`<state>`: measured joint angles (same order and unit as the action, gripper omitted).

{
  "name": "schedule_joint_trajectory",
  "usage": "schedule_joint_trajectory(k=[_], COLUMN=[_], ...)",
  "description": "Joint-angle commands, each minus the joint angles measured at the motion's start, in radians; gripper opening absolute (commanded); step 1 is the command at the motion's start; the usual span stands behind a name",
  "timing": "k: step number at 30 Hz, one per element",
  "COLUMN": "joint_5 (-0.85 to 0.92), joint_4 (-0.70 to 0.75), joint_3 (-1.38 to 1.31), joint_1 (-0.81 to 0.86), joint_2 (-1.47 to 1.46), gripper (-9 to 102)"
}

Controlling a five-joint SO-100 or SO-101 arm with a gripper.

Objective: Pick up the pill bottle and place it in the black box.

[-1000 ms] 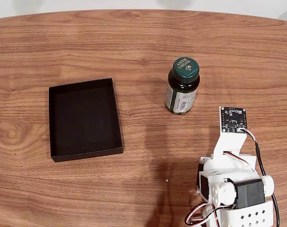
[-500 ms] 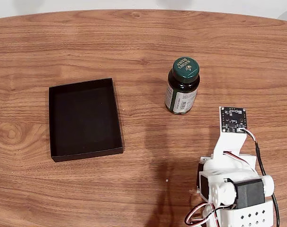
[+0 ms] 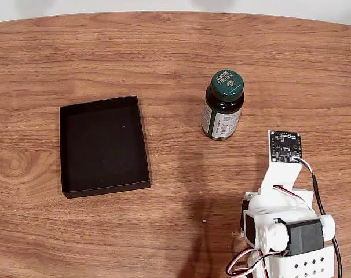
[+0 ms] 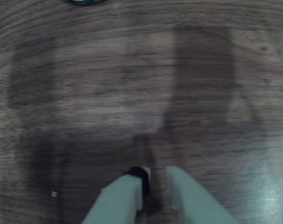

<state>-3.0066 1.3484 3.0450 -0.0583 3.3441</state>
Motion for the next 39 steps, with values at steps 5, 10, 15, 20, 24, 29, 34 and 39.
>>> schedule_joint_trajectory(k=[5,10,15,20,24,29,34,39], joint_5=[0.037,0.037,0.037,0.038,-0.023,-0.067,-0.046,-0.089], joint_4=[0.152,0.152,0.152,0.152,0.152,0.129,0.002,-0.104], joint_3=[-0.015,-0.015,-0.015,-0.015,-0.015,-0.015,-0.015,-0.015], joint_1=[0.006,0.006,0.006,0.006,-0.021,-0.029,-0.021,-0.031], joint_2=[-0.005,-0.005,-0.005,-0.005,-0.005,-0.005,-0.005,-0.005], gripper=[0,0,0,0,1,3,3,9])
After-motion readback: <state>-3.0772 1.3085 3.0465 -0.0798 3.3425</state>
